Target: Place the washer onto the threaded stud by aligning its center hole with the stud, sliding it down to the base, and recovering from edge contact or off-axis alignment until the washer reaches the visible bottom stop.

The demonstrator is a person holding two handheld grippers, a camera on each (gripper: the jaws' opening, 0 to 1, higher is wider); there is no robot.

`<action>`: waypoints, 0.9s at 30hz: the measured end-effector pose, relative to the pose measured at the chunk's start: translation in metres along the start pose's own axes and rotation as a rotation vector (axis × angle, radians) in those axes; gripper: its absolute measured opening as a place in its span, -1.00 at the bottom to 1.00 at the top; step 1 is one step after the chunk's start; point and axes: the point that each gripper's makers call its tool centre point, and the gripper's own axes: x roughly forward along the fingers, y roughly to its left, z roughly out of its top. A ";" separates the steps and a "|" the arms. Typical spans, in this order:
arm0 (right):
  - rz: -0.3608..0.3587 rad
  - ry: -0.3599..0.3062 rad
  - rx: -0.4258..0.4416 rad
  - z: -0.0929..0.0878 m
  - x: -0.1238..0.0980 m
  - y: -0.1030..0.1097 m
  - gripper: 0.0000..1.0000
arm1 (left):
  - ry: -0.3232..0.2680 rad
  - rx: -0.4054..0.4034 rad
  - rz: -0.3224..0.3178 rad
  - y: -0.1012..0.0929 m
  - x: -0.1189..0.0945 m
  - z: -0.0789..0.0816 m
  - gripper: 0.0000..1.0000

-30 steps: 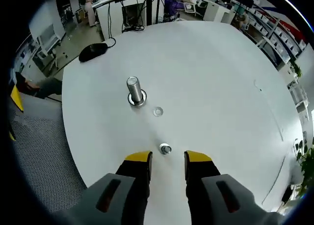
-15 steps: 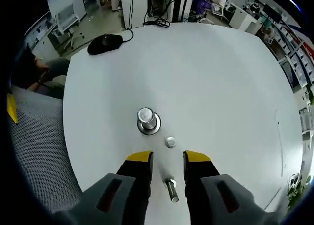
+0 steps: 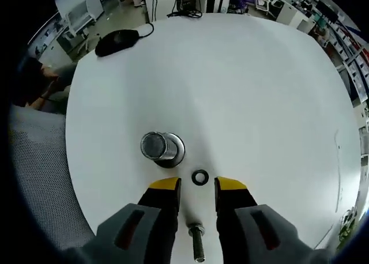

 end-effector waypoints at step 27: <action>0.021 0.112 -0.064 -0.004 0.005 -0.002 -0.70 | 0.005 0.002 -0.013 -0.002 0.000 0.000 -0.44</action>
